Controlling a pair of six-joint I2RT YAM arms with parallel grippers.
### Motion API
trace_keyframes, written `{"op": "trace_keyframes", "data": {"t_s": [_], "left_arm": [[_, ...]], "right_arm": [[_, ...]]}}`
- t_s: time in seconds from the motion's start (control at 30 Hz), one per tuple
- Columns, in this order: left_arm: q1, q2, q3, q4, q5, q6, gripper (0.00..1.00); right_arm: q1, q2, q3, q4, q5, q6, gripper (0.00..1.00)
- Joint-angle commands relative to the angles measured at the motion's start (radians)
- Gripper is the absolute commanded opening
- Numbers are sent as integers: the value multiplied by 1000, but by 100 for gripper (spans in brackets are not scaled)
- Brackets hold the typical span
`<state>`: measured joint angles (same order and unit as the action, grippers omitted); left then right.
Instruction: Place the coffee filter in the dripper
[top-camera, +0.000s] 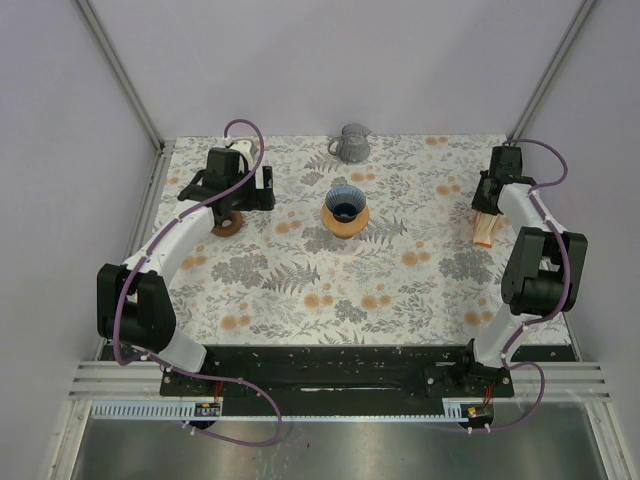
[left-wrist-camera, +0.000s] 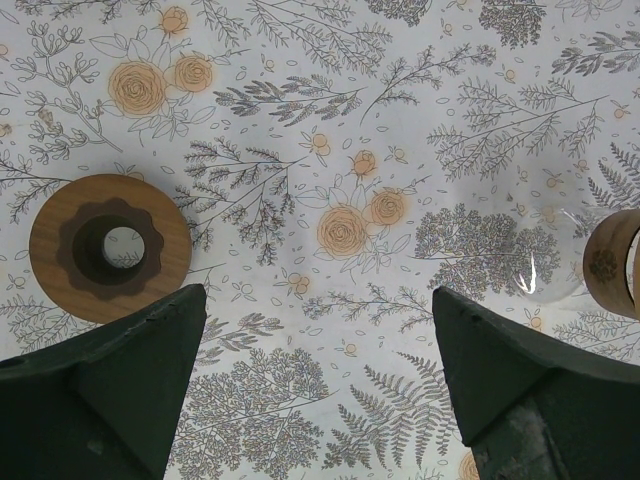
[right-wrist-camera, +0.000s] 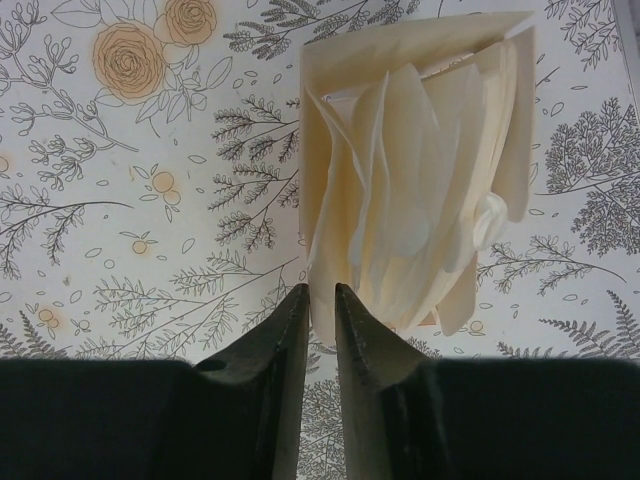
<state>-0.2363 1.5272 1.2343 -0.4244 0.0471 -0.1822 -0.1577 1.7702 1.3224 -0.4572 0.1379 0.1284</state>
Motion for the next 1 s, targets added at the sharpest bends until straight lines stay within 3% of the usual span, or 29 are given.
{"op": "trace_keyframes", "data": {"t_s": [0.0,0.63,0.97], "left_arm": [[11,1,28,30,23,-11,99],[28,2,36,26,48,-22,99],[28,8,42,23,69,-30,99]], "right_arm": [[6,5,18,28,2,-27,24],[6,15,12,11,-14,-38,14],[7,-31,1,-17,-6,-36,22]]}}
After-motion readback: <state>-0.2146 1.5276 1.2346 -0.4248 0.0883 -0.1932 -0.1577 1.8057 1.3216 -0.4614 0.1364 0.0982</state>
